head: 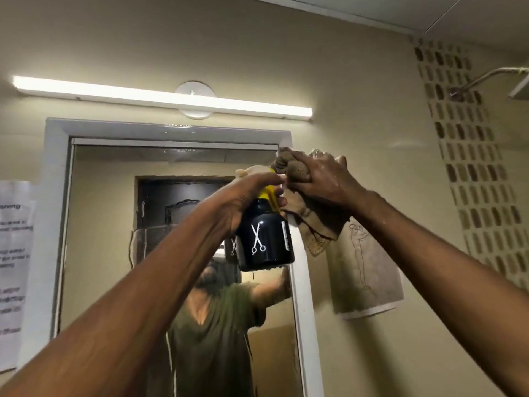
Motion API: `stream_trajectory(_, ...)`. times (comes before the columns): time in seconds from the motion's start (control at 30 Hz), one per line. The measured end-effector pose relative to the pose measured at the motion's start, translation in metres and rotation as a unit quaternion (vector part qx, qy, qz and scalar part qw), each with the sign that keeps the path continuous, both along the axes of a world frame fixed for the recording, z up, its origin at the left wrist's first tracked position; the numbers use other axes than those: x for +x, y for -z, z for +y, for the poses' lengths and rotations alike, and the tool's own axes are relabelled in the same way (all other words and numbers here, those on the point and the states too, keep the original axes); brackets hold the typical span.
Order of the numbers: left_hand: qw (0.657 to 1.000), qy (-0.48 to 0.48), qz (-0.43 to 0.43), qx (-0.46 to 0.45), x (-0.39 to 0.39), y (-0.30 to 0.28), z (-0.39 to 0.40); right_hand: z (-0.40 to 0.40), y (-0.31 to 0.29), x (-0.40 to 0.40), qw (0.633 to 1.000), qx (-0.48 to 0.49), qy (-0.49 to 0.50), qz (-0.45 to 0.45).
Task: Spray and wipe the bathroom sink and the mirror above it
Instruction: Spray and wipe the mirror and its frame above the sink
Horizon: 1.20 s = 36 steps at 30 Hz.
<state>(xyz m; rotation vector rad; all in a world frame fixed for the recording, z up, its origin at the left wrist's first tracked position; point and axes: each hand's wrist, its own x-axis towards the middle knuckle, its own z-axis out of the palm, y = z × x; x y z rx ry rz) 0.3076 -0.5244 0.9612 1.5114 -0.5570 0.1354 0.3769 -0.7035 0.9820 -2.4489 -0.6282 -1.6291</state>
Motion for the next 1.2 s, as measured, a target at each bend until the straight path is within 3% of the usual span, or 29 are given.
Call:
stream_trajectory(0.2,1.0,-0.008,0.011,0.019,0.01,0.032,-0.003,-0.011,0.031,0.007,1.0,-0.003,-0.013,-0.006)
stream_trajectory(0.57,0.999,-0.016,0.027,0.019,0.007,0.128,-0.007,-0.021,0.168,0.006,0.991,-0.122,0.033,-0.038)
stream_trajectory(0.7,0.999,-0.012,-0.017,0.029,0.016,0.162,-0.012,-0.014,0.166,0.0,0.992,-0.109,0.039,-0.047)
stream_trajectory(0.9,0.997,-0.065,-0.01,0.03,0.012,0.205,-0.015,-0.005,0.164,0.003,0.997,-0.057,0.031,-0.046)
stream_trajectory(1.03,0.997,-0.06,-0.025,0.051,-0.006,0.256,-0.004,-0.011,0.239,-0.006,0.994,-0.106,0.004,-0.006)
stream_trajectory(1.2,0.992,-0.097,-0.021,0.079,-0.04,0.315,0.019,-0.032,0.38,-0.034,0.973,-0.186,0.001,0.133)
